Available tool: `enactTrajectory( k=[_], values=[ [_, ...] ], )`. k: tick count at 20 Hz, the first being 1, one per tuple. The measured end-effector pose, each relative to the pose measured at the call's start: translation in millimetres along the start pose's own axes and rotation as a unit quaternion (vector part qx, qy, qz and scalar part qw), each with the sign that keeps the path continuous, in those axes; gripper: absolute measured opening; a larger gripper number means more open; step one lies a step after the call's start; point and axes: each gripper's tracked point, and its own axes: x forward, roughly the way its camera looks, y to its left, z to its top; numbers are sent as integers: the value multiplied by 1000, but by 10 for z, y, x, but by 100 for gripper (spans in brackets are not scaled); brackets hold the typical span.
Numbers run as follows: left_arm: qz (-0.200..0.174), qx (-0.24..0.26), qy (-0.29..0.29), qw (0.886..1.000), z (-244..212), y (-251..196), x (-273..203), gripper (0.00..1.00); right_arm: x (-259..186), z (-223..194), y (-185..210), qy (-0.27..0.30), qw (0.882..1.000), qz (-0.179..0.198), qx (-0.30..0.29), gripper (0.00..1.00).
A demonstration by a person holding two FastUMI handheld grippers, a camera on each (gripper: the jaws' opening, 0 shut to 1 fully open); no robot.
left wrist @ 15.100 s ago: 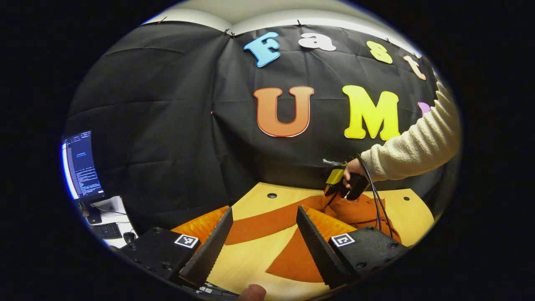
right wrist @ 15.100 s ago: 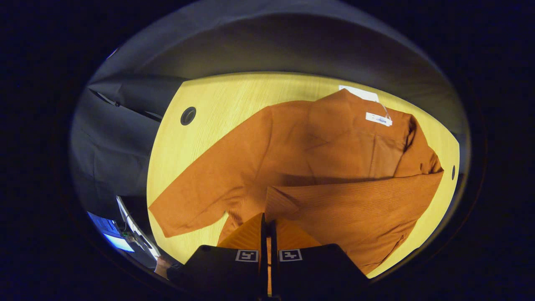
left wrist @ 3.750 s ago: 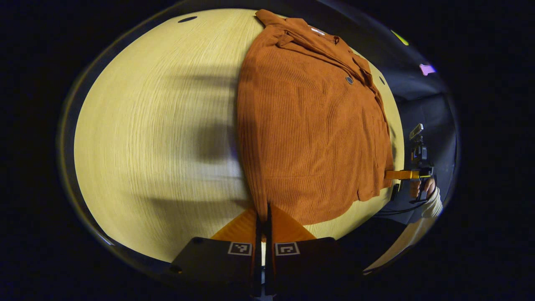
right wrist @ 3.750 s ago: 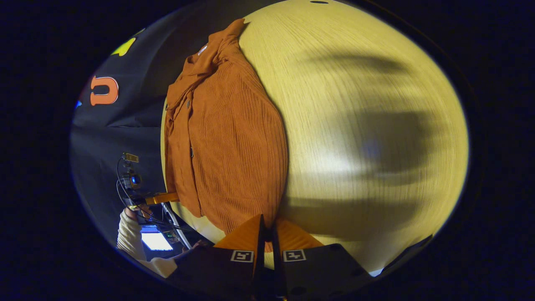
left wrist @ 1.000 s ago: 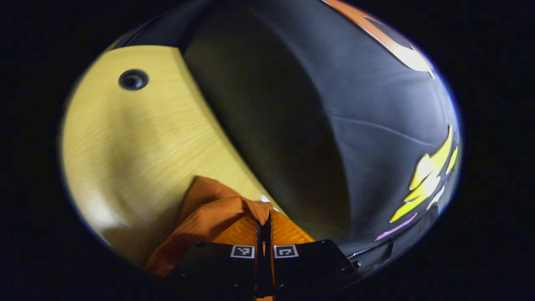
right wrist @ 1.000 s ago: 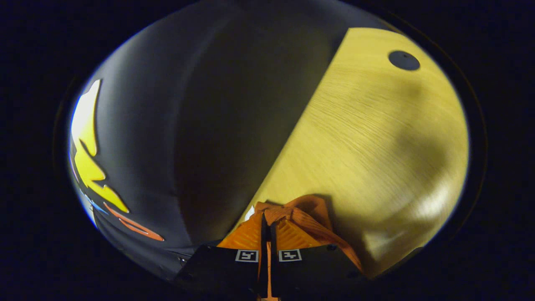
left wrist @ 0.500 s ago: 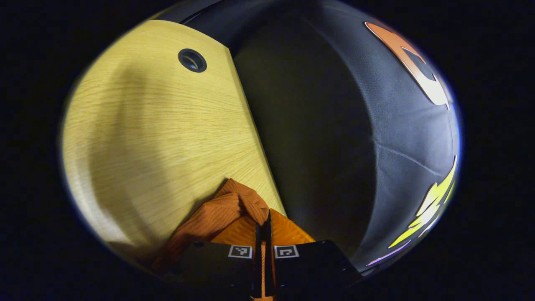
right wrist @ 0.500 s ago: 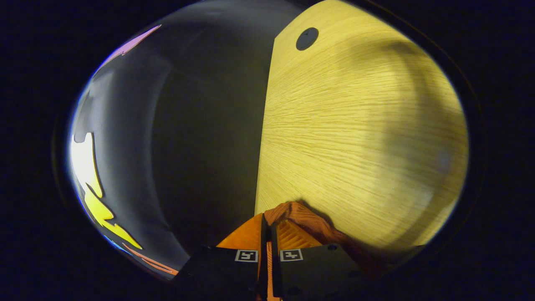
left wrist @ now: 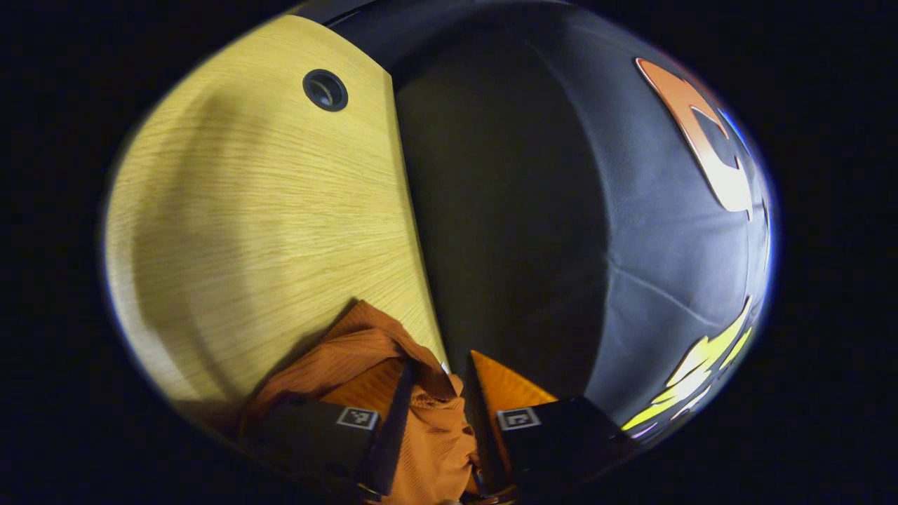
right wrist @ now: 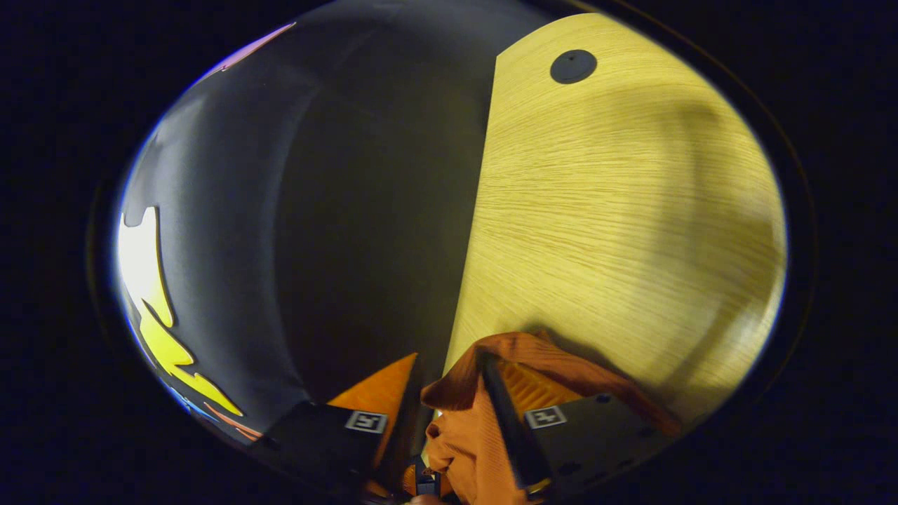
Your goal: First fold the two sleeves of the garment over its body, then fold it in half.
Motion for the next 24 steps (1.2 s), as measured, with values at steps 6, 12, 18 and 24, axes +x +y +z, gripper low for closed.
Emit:
enactTrajectory(
  k=[6, 12, 18, 24],
  values=[
    [-15, 47, 5, 999, -7, -313, -100, 96, -251, 131, 575, -13, 992, 27, -123, 96],
    [-31, 210, 15, 977, 26, -1157, -592, 96, -1178, 117, 1477, -55, 937, 25, -343, 96],
    [-12, 409, -38, 912, 217, -2016, -1713, 98, -2477, 73, 2155, -104, 866, 14, -488, 96],
    [-11, 498, -69, 864, 16, -2395, -2986, 98, -3694, 61, 2123, -133, 807, -2, -576, 97]
  ],
)
